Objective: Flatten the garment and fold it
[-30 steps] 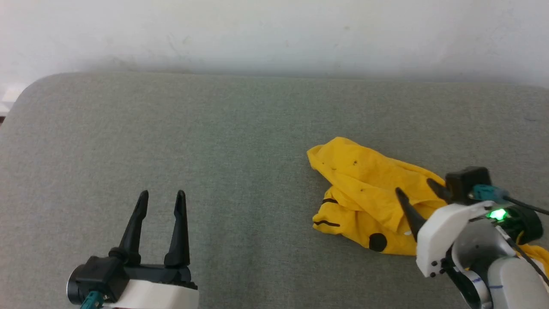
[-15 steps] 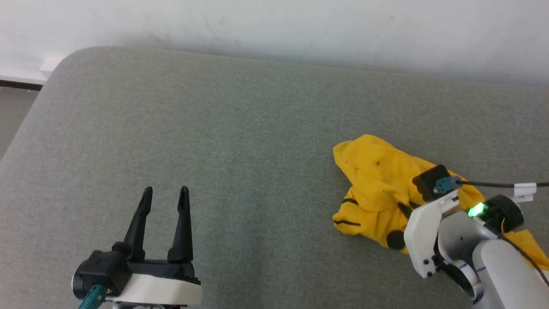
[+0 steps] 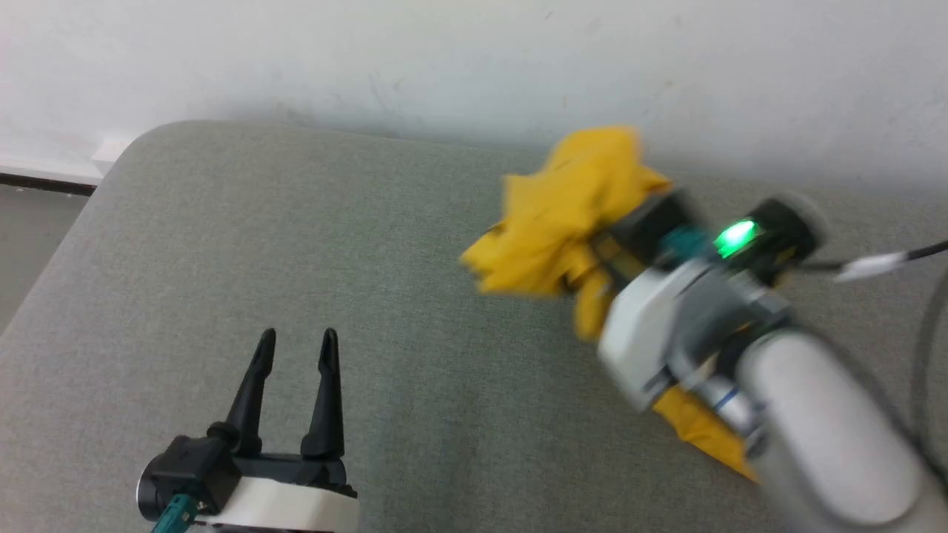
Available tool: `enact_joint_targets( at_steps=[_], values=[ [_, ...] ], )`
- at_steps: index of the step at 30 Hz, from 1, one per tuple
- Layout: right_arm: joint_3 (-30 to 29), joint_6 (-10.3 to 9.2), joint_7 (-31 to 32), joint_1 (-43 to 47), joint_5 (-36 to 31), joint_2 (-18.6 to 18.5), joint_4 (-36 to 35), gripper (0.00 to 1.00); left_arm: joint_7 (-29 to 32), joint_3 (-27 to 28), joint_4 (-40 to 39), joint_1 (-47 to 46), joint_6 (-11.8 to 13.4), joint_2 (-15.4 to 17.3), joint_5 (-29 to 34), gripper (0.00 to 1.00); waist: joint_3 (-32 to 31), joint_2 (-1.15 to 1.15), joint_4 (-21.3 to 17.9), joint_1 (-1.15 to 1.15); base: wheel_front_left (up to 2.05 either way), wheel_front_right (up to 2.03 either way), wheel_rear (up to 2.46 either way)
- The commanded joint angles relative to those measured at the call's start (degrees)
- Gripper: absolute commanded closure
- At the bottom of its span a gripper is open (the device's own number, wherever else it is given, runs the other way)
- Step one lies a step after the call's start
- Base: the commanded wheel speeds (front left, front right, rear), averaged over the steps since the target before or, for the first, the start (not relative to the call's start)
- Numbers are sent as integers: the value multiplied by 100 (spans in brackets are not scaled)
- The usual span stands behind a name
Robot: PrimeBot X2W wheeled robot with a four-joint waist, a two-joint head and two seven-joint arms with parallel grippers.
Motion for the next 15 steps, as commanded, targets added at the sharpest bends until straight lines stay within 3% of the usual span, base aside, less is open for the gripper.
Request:
enact_joint_targets(
  at_steps=[1,6,7,9,11,12,15],
  values=[
    [360,-4,-28,105,103,85,15,100,-27,-24,24,60,26,-12,14,0,11,-1,24,1,0,0,0],
    [1819,-4,256,790,893,-30,262,100,-27,-75,57,75,32,-12,-29,0,101,-1,77,1,0,0,0],
    [1999,-4,352,903,1036,-118,311,95,-27,-82,63,71,29,-12,-33,0,114,-1,88,1,0,0,0],
    [2301,-4,660,1099,1365,-334,393,64,-27,-72,73,68,24,-12,-35,0,135,-1,97,1,0,0,0],
    [2325,-4,963,1244,1720,-491,408,41,-27,-34,72,69,23,-12,-36,0,156,-1,76,1,0,0,0],
    [2293,-4,1053,1268,1832,-557,372,0,-27,-12,71,71,24,-12,-35,0,164,-1,57,1,0,0,0],
    [1850,-4,950,1281,1922,-602,258,0,-27,30,71,83,29,-12,-28,0,175,-1,-12,1,0,0,0]
  ],
)
